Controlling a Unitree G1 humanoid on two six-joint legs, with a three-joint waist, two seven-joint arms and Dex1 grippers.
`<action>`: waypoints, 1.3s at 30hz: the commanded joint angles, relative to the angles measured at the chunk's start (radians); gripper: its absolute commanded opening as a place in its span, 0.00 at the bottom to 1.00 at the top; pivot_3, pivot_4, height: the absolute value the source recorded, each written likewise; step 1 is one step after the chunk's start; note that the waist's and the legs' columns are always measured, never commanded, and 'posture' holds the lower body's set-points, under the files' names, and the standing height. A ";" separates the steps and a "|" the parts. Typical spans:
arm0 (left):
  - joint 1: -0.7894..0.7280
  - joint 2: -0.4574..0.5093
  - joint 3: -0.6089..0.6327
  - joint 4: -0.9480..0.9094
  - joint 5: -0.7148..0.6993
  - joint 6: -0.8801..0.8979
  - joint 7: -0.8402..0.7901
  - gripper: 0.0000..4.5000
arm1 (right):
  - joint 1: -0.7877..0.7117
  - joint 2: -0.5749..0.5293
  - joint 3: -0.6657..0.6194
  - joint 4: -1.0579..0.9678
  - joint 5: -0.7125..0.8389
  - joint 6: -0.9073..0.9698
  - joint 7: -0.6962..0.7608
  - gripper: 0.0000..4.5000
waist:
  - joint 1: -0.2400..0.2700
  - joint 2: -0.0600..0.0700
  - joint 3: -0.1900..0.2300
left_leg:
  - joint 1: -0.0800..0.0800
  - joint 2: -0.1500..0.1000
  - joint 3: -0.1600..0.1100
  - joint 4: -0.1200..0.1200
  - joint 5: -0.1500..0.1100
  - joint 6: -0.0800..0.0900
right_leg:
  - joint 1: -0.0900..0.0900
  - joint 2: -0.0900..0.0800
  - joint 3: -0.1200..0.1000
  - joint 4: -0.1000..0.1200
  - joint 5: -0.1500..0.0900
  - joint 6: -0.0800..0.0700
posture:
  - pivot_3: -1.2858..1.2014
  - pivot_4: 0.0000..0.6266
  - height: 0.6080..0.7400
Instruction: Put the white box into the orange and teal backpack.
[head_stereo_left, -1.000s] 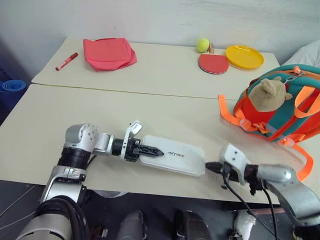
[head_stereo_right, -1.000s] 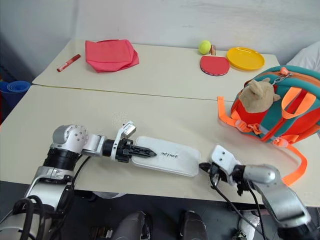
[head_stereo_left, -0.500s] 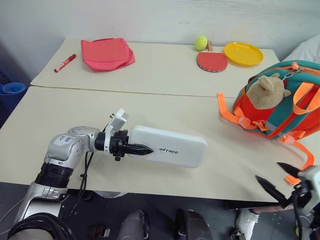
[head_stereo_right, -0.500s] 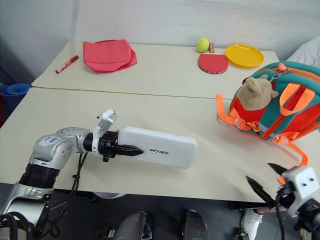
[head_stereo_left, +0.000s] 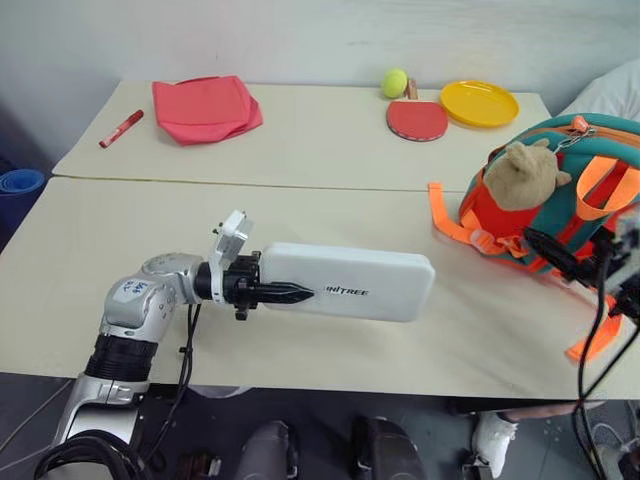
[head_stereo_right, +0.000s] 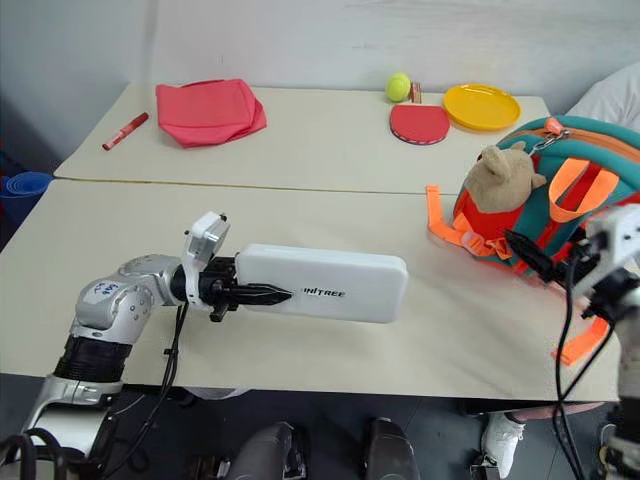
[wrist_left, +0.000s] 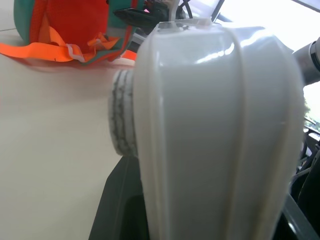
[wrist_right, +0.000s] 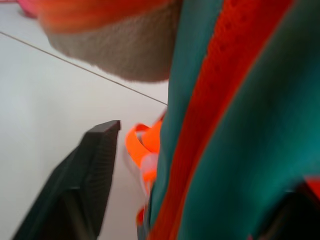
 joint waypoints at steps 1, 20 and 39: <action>0.021 0.023 0.086 -0.077 -0.088 0.040 0.012 0.29 | -0.037 0.021 0.043 -0.014 0.018 -0.011 0.036 0.42 | 0.000 0.000 0.000 | 0.000 0.000 0.000 0.000 0.000 0.000 | 0.000 0.000 0.000 0.002 0.000 0.000 | 0.52 0.24 1.00; 0.006 0.277 0.468 0.047 -0.278 0.225 0.115 0.29 | 0.130 -0.006 0.240 -0.811 0.695 0.577 -0.009 0.00 | -0.020 -0.001 0.001 | -0.001 0.001 -0.002 -0.001 -0.002 -0.002 | -0.001 -0.001 -0.001 0.002 -0.001 -0.001 | 0.52 0.24 1.00; -0.144 0.162 0.152 -0.007 -0.068 -0.046 0.011 0.29 | 0.224 -0.206 0.038 -0.695 0.808 0.657 -0.055 0.00 | 0.028 -0.005 0.004 | -0.002 0.000 -0.002 -0.001 -0.004 -0.002 | -0.001 -0.001 -0.001 -0.004 -0.001 -0.001 | 0.52 0.24 1.00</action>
